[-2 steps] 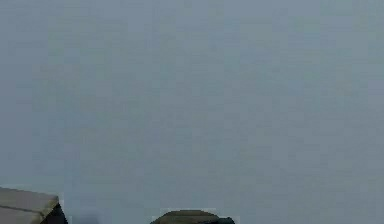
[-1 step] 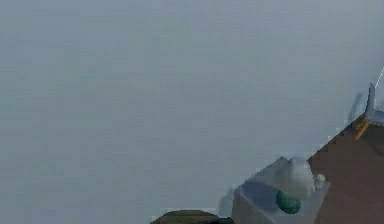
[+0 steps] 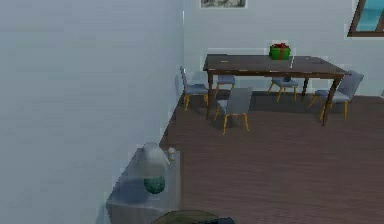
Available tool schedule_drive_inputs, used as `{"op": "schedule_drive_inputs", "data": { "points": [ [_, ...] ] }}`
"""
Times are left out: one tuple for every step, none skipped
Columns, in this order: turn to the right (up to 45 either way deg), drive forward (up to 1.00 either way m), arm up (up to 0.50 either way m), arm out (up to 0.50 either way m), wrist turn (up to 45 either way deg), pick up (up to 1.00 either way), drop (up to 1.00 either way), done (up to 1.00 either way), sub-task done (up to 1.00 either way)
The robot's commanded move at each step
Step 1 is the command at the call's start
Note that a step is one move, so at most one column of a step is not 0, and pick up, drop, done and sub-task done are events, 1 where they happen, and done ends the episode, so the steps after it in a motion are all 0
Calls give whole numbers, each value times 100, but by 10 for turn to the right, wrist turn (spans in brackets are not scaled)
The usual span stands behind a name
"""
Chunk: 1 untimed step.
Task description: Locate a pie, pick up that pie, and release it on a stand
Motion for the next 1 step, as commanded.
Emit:
{"op": "schedule_drive_inputs", "data": {
  "points": [
    [150,0,0,0,0,0,0,0,0]
  ]
}}
